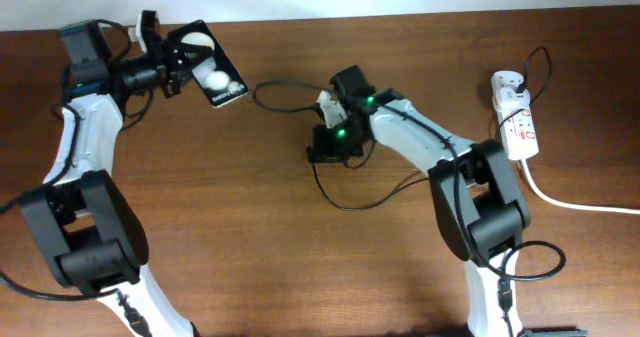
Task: Plug charger to phone and switch on socket
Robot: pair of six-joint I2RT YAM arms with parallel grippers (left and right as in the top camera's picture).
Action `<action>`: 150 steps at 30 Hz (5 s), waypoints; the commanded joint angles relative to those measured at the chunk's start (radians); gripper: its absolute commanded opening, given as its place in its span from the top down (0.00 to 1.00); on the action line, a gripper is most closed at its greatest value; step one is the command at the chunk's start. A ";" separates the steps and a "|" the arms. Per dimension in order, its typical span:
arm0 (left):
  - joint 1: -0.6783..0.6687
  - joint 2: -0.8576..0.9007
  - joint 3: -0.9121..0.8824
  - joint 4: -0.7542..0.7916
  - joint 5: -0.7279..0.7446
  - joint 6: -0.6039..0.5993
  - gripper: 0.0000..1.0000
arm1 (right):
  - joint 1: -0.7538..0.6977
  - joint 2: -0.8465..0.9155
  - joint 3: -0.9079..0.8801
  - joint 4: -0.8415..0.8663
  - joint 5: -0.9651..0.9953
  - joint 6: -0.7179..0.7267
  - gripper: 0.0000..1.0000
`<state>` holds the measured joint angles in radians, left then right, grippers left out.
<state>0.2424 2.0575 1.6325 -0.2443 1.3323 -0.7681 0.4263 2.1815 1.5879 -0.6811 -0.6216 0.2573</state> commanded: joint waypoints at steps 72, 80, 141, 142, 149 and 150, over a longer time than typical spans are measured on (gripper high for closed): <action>-0.429 0.003 0.005 0.259 0.074 -0.149 1.00 | -0.165 -0.785 -0.625 0.497 -0.318 0.256 0.96; -0.439 0.003 0.005 0.259 0.048 -0.189 1.00 | -0.164 -0.785 -0.634 0.480 -0.317 0.252 0.96; -0.463 0.003 0.005 0.231 0.014 -0.158 1.00 | -0.166 -0.785 -0.634 0.481 -0.257 0.237 0.96; -0.470 0.003 0.005 0.232 0.014 -0.158 1.00 | -0.166 -0.785 -0.634 0.481 -0.257 0.237 0.96; -0.472 0.003 0.005 0.233 0.004 -0.157 1.00 | -0.166 -0.785 -0.634 0.483 -0.257 0.237 0.96; -0.461 0.003 0.005 0.233 -0.002 -0.153 1.00 | -0.166 -0.785 -0.634 0.479 -0.257 0.236 0.96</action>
<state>-0.2325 2.0590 1.6253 -0.0174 1.3273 -0.9424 0.2623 1.3933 0.9573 -0.2031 -0.8829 0.5121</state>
